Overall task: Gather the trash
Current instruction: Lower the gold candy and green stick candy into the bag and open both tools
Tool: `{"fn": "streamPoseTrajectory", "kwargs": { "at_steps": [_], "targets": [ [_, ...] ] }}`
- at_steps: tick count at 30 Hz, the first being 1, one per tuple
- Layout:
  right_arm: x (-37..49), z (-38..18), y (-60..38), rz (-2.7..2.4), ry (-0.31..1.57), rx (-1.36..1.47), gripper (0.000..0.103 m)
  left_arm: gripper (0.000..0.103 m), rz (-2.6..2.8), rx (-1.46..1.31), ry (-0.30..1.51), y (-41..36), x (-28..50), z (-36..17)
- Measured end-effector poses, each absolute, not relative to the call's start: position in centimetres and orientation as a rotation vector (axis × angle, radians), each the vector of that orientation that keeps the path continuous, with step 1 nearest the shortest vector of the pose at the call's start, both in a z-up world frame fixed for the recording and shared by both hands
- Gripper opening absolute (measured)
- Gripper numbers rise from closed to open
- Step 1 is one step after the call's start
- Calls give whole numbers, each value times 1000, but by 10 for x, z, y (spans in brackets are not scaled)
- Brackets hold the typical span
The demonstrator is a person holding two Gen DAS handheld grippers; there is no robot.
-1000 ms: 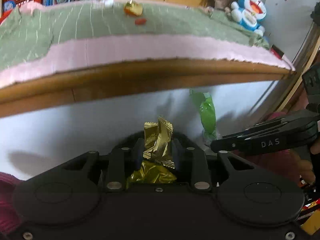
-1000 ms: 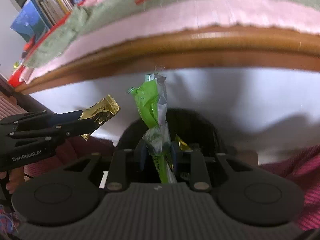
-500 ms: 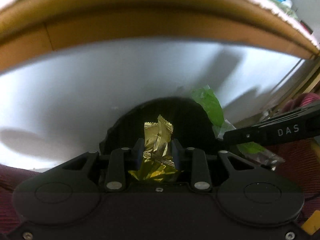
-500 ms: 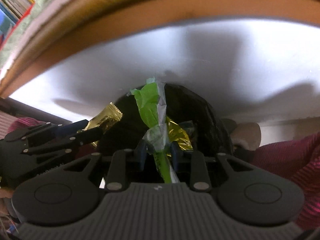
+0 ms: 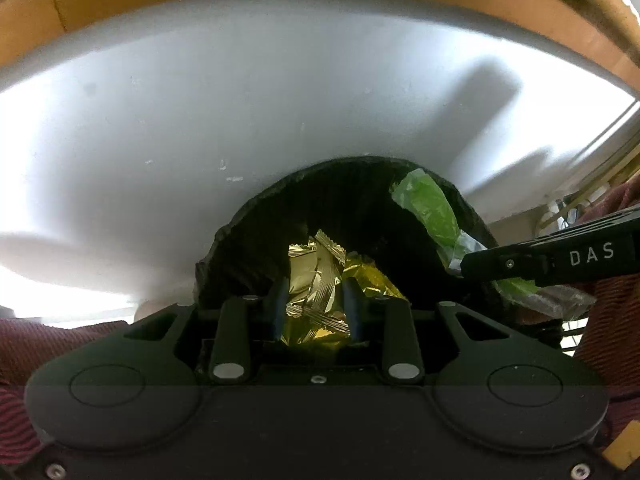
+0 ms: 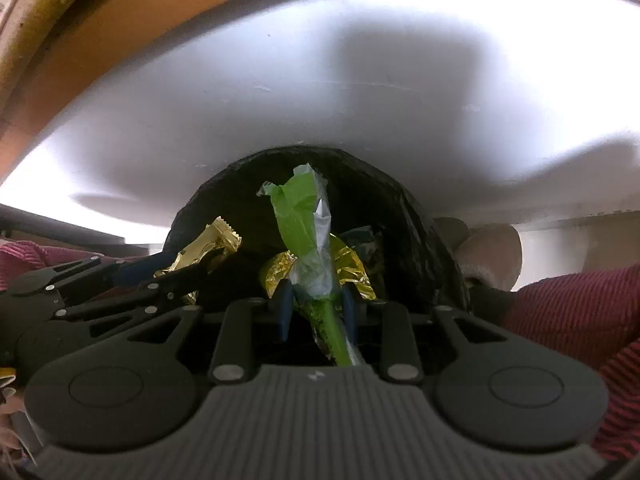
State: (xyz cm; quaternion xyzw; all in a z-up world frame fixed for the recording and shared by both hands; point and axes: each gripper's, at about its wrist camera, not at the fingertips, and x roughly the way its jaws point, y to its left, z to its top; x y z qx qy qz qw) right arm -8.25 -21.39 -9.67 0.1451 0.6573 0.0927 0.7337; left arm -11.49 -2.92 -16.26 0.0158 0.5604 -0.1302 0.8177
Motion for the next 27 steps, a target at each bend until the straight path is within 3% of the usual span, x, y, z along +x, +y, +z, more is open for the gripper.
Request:
{"fn": "streamPoseTrajectory", "kwargs": {
  "at_steps": [7, 17, 21, 27],
  "targets": [
    [-83, -100, -211, 199, 1456, 322, 33, 28, -273, 29, 1216, -29, -114, -168],
    [-84, -100, -213, 198, 1452, 324, 43, 28, -272, 25, 1231, -29, -111, -173],
    [-83, -100, -214, 197, 1447, 327, 52, 42, -262, 29, 1229, -29, -111, -175],
    [-83, -98, -214, 194, 1441, 327, 57, 52, -252, 31, 1229, -29, -111, -174]
  ]
}}
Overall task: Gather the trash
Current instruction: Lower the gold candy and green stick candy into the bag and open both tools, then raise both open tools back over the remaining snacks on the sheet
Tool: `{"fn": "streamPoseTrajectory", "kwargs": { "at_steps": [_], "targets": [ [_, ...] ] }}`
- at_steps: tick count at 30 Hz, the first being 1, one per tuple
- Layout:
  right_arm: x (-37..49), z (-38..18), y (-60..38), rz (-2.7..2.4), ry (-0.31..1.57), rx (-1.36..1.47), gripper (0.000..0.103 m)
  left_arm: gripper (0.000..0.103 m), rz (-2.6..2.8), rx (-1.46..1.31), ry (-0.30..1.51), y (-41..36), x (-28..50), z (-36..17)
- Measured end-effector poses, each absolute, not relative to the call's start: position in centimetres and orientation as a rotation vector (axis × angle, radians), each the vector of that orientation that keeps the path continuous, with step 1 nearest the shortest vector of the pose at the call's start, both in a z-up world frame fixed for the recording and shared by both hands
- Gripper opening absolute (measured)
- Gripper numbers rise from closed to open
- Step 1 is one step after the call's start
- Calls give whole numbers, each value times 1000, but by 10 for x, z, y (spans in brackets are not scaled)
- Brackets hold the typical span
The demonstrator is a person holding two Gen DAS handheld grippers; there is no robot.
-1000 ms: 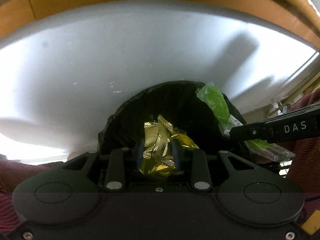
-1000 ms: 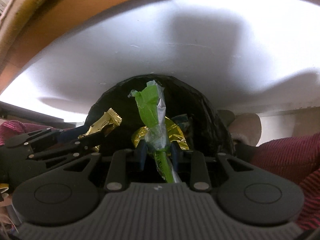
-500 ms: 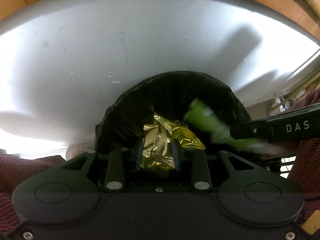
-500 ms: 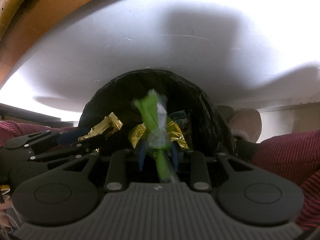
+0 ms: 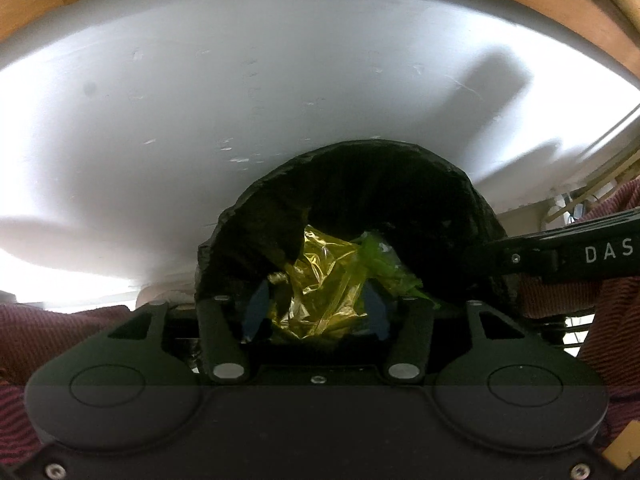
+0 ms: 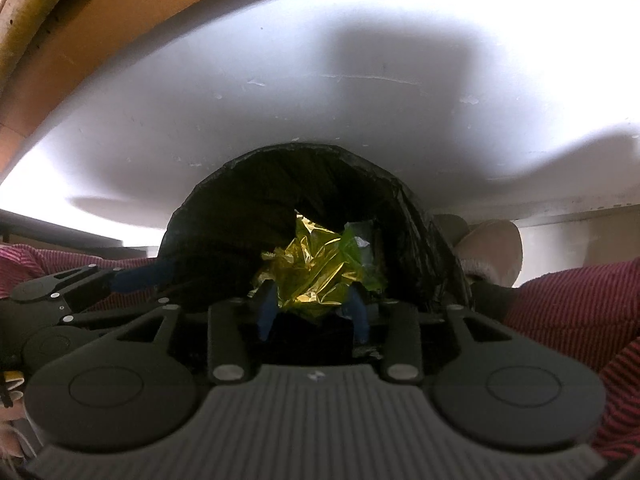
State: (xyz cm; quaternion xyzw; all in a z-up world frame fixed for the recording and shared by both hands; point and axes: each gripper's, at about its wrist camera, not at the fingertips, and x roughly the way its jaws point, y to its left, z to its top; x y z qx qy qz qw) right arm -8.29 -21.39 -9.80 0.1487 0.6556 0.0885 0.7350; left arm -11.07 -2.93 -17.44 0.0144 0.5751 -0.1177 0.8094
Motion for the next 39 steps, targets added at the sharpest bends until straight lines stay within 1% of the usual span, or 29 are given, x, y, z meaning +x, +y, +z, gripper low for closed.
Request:
{"fn": "streamPoseTrajectory", "kwargs": {
  "at_steps": [4, 14, 19, 21, 23, 25, 28, 30, 33, 36, 39],
  "targets": [
    [-84, -96, -214, 194, 1436, 328, 59, 54, -249, 32, 1227, -28, -111, -173],
    [-84, -87, -219, 198, 1413, 335, 64, 56, -253, 24, 1208, -26, -113, -161],
    [-87, -72, -217, 229, 1395, 310, 66, 56, -266, 26, 1173, -25, -121, -143],
    [-91, -57, -217, 262, 1361, 283, 69, 56, -284, 39, 1135, -24, -127, -126],
    [-93, -40, -219, 297, 1328, 278, 71, 57, -308, 46, 1093, -22, -133, -107],
    [-94, -19, -222, 342, 1286, 278, 73, 66, -337, 45, 1040, -19, -138, -84],
    [-95, 17, -224, 418, 1207, 249, 77, 72, -374, 43, 934, -14, -145, -45],
    [-95, 40, -224, 463, 1145, 223, 80, 73, -387, 42, 863, -11, -147, -21],
    [-90, 71, -229, 495, 1051, 213, 82, 76, -386, 31, 771, -6, -143, 10],
    [-79, 92, -235, 487, 960, 214, 84, 80, -392, 24, 688, -4, -132, 35],
    [-67, 105, -235, 433, 874, 164, 84, 80, -354, 22, 639, -2, -112, 53]
  ]
}}
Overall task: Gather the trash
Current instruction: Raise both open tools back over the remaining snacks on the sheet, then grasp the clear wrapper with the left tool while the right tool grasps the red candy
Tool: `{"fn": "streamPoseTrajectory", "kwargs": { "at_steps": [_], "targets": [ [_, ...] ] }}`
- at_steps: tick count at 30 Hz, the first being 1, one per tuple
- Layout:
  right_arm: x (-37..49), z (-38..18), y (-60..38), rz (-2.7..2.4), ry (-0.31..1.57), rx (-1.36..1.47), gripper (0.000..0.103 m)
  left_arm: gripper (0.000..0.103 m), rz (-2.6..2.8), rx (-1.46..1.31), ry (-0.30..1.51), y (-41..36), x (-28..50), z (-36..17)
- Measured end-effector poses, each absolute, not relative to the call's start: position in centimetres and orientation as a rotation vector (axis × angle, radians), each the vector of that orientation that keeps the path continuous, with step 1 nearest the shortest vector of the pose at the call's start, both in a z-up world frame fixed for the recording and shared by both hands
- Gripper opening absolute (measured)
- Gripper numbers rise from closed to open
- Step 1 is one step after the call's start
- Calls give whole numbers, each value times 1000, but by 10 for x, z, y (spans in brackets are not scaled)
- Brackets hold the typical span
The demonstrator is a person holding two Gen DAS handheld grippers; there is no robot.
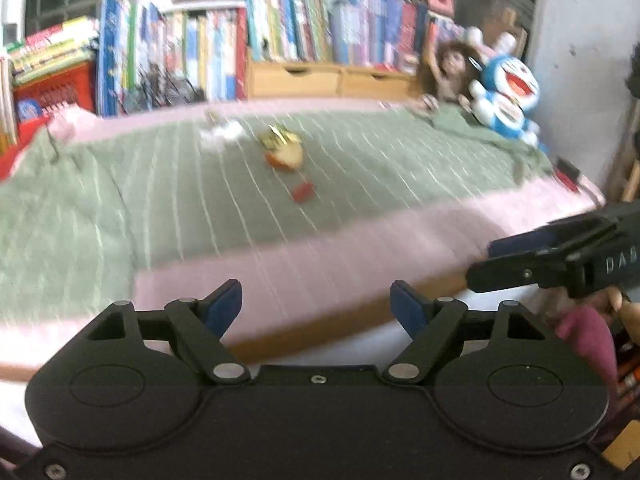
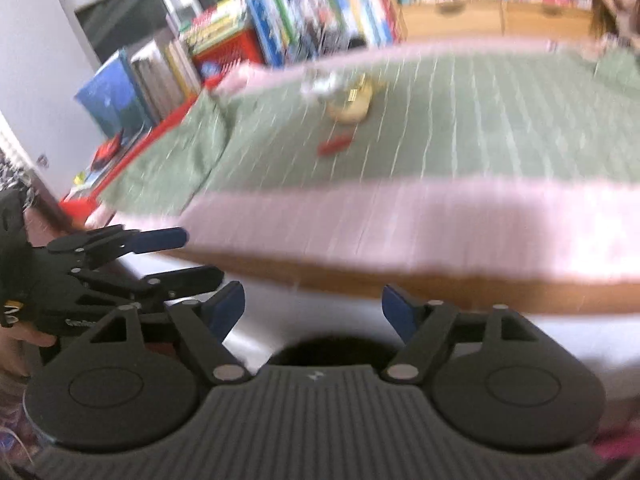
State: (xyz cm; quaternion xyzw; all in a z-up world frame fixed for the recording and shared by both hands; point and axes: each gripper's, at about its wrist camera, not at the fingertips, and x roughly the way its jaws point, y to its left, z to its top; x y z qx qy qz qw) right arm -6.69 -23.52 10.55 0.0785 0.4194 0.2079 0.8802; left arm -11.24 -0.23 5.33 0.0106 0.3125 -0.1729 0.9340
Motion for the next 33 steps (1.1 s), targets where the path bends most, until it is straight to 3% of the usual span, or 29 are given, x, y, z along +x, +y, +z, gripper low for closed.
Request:
{"fn": "streamPoseTrajectory", "kwargs": {
  "at_steps": [9, 19, 27, 32, 33],
  "targets": [
    [-27, 110, -203, 377, 667, -27, 84, 81, -255, -71, 544, 25, -10, 83],
    [27, 82, -166, 458, 685, -130, 84, 82, -151, -80, 568, 30, 127, 57],
    [59, 53, -155, 503, 715, -161, 84, 82, -147, -117, 584, 19, 177, 28],
    [65, 43, -156, 509, 713, -144, 84, 68, -128, -130, 622, 14, 197, 15],
    [67, 42, -156, 511, 715, -137, 83, 59, -121, -141, 632, 15, 200, 13]
  ]
}}
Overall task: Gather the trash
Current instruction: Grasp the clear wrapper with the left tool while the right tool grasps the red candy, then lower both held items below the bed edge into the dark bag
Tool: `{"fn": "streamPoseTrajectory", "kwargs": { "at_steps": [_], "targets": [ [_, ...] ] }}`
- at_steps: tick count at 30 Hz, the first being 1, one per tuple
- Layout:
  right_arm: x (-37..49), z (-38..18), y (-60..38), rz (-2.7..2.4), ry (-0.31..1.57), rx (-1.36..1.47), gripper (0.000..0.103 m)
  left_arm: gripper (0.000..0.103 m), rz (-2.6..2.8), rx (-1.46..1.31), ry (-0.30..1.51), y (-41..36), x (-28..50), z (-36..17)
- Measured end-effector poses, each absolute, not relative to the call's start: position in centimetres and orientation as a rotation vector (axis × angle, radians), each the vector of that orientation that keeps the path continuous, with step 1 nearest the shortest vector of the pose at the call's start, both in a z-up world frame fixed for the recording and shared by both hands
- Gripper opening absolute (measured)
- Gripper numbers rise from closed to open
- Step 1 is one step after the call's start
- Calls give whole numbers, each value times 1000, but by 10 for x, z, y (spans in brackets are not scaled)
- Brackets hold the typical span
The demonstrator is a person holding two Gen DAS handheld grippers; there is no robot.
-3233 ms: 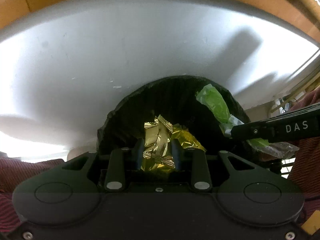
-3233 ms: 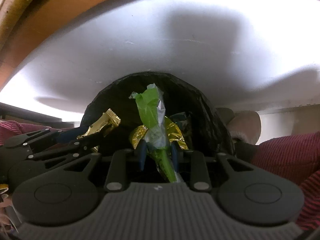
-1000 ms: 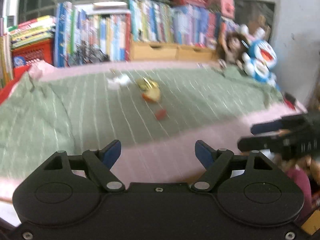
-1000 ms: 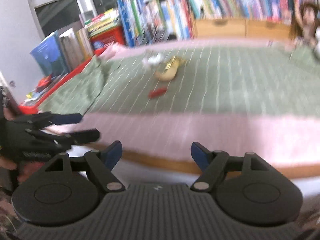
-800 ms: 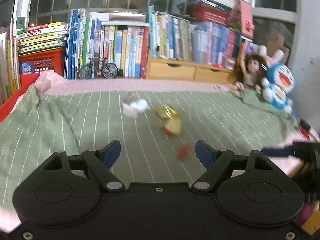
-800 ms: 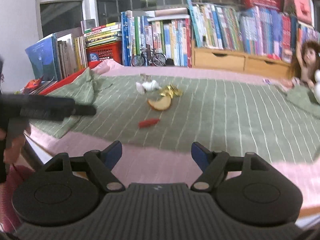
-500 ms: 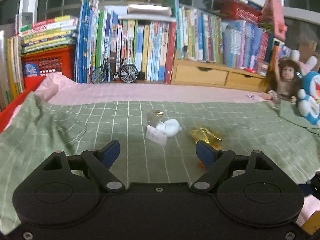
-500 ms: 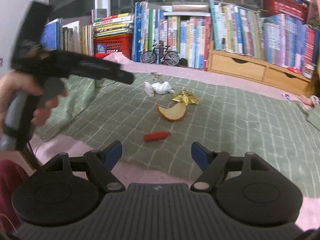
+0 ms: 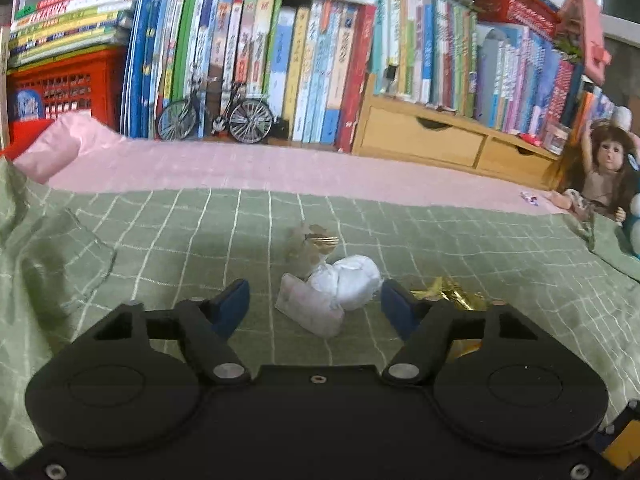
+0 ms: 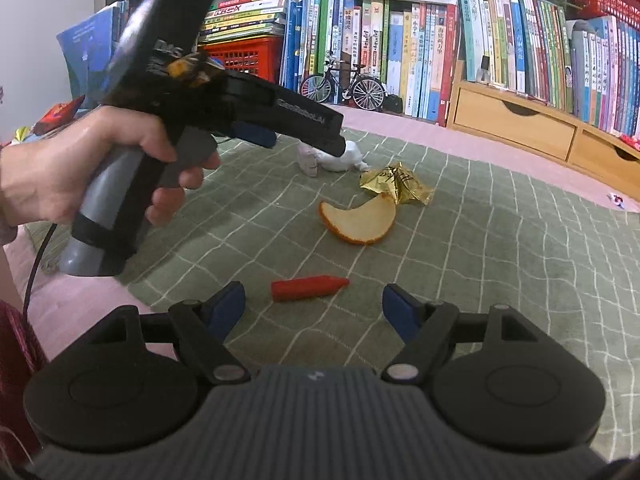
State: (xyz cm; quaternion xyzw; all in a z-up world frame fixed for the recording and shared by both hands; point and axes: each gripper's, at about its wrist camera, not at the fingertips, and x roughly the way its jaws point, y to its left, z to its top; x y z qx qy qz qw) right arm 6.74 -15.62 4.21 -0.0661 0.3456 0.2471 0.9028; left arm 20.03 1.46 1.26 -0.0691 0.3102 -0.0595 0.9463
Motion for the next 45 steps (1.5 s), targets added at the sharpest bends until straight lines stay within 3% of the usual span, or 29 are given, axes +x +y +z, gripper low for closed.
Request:
{"fn": "streamPoseTrajectory", "kwargs": {
  "at_steps": [1, 3, 4, 5, 7, 9, 25, 45],
  "targets": [
    [69, 41, -157, 510, 715, -130, 82, 48, -120, -152, 644, 15, 203, 10],
    [73, 40, -158, 521, 719, -113, 78, 39, -140, -177, 660, 15, 206, 7],
    [75, 39, -159, 528, 720, -107, 77, 30, -148, -185, 659, 15, 205, 6],
    [76, 38, -159, 534, 717, -106, 74, 28, -159, -183, 656, 13, 204, 6],
    [76, 38, -157, 549, 705, -117, 65, 21, -156, -156, 650, 9, 200, 9],
    [73, 39, -157, 567, 691, -120, 49, 11, -164, -147, 649, 8, 195, 12],
    [39, 61, -172, 548, 614, -38, 49, 11, -296, -133, 622, 7, 119, 47],
    [-66, 82, -205, 456, 643, 117, 49, 11, -448, -61, 549, -7, -56, 66]
  ]
}}
